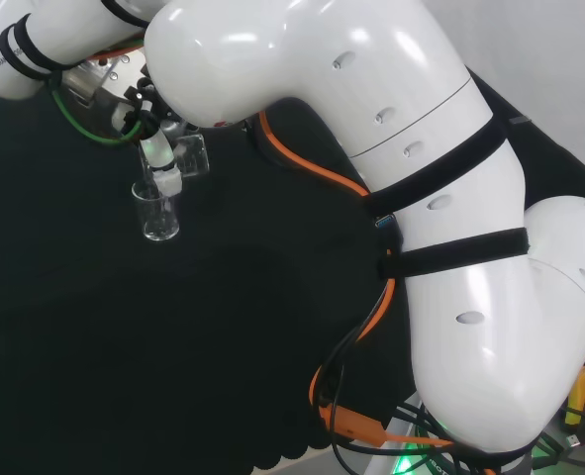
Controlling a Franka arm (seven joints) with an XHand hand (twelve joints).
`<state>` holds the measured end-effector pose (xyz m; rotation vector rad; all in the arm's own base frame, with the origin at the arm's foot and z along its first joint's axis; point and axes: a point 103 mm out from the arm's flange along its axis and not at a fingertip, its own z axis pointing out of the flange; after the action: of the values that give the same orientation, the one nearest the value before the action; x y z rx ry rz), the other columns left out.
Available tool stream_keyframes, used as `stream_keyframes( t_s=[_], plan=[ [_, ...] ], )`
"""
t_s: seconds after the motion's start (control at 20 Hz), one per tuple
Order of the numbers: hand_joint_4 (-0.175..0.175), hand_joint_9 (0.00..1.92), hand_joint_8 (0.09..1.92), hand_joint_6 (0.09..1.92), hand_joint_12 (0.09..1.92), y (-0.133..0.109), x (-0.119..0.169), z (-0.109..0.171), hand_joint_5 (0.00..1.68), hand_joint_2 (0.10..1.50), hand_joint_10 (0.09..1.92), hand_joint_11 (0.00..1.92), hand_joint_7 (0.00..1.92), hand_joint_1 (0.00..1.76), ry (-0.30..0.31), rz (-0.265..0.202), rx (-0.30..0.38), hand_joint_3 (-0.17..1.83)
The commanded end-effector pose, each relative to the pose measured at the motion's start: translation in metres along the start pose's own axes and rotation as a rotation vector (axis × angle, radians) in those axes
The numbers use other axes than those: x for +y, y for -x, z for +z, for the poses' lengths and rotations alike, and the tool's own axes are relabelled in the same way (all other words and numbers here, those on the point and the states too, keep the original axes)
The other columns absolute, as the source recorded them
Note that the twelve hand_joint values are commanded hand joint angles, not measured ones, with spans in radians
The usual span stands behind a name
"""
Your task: Pour the water from the handheld beaker into the one on the table.
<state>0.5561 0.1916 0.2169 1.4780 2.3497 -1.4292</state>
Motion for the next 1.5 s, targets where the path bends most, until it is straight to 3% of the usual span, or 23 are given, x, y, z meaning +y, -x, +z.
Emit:
stream_keyframes(
  t_s=[0.05,0.2,1.5],
  plan=[
    [0.135,1.48,0.16,0.79,0.8,0.007,-0.001,0.011,1.26,0.58,0.78,1.38,1.75,1.15,-0.002,0.004,0.001,0.83],
    [0.135,1.48,0.16,0.79,0.8,-0.002,-0.001,0.0,1.26,0.58,0.78,1.38,1.75,1.14,-0.014,0.011,-0.022,0.83],
    [0.138,1.48,0.18,0.8,0.8,0.002,-0.003,0.0,1.25,0.58,0.78,1.38,1.74,1.14,-0.016,0.013,-0.019,0.83]
  ],
)
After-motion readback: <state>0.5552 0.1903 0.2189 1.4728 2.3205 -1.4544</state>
